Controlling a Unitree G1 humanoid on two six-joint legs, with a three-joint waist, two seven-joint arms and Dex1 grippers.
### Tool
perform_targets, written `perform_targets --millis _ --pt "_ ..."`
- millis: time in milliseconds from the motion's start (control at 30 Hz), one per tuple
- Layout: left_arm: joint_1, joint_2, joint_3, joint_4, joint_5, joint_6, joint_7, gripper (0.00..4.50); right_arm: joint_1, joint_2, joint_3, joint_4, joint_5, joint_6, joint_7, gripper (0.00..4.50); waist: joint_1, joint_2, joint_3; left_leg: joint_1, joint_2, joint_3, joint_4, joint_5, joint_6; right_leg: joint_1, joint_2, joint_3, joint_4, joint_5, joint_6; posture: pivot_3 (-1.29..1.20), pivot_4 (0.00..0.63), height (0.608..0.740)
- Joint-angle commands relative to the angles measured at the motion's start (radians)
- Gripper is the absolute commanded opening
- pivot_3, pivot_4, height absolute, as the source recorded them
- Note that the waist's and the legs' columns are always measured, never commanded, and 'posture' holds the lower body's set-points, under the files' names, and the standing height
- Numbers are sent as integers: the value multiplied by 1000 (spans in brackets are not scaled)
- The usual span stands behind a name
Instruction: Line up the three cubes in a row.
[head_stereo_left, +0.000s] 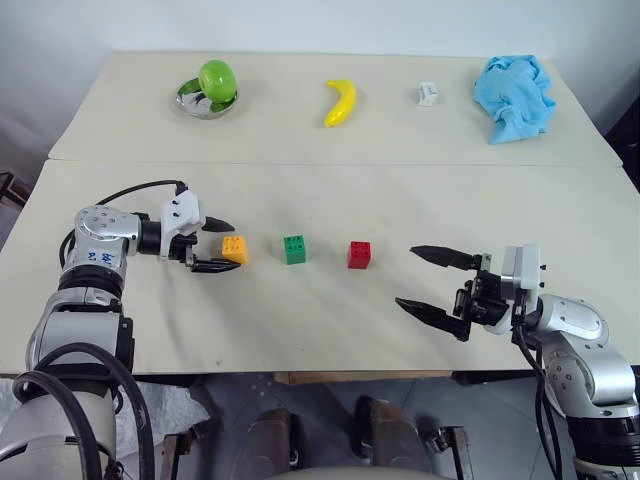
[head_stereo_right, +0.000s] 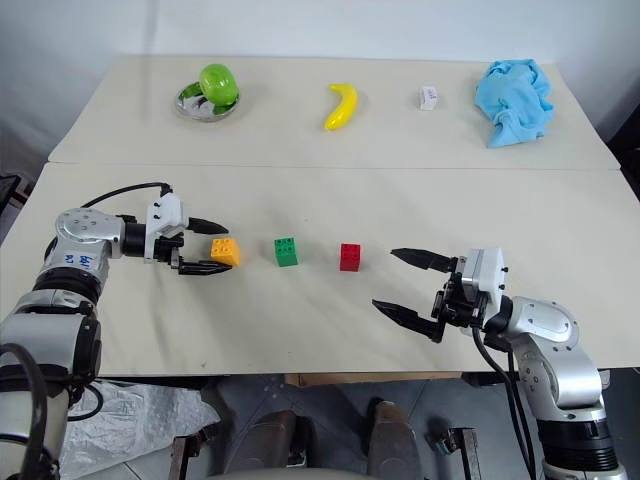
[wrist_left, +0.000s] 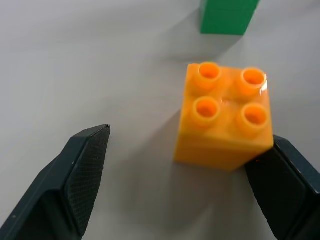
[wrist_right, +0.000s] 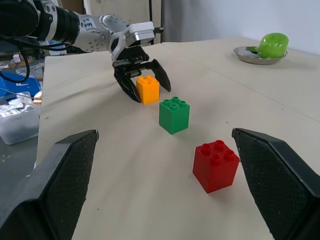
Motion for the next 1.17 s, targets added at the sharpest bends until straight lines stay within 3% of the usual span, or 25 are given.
perform_targets --millis 33,300,400,533,767,967,1167 --pt "-3 26 25 -10 -9 1 -36 4265 1 -1 -8 -43 22 0 1 4500 -1 0 0 0 0 0 0 0 0 0 0 0 0 0 0 0 150 740" --pt "129 99 104 -168 -124 -17 -221 4265 31 -14 -34 -44 39 0 20 4500 -3 0 0 -1 1 1 0 0 0 -3 0 1 1 0 0 0 150 740" --pt "271 135 167 -346 -228 57 -223 4265 45 -44 -69 -25 83 44 46 4500 -3 0 0 -1 2 1 0 0 0 -5 0 3 2 0 0 0 150 740" --pt "548 172 295 -673 -378 205 -115 4265 52 -103 -102 50 81 39 125 4500 -6 0 0 0 5 -1 -1 -1 2 -7 -1 8 4 0 0 0 150 740" --pt "887 150 480 -1082 -534 452 87 4265 -24 -143 -128 198 28 -58 223 4500 0 -1 1 2 3 -1 1 -1 2 -7 -7 9 8 0 0 0 150 740" --pt "972 115 486 -1145 -507 412 142 4265 -70 -148 -114 286 3 -90 276 4500 -2 -1 1 2 0 -1 0 -1 3 -7 -11 7 9 0 0 0 150 740" --pt "966 80 502 -1147 -517 384 203 4265 -113 -124 -101 325 -7 -97 278 4500 -3 -1 0 2 -1 0 0 -1 3 -8 -11 7 9 0 0 0 150 740"
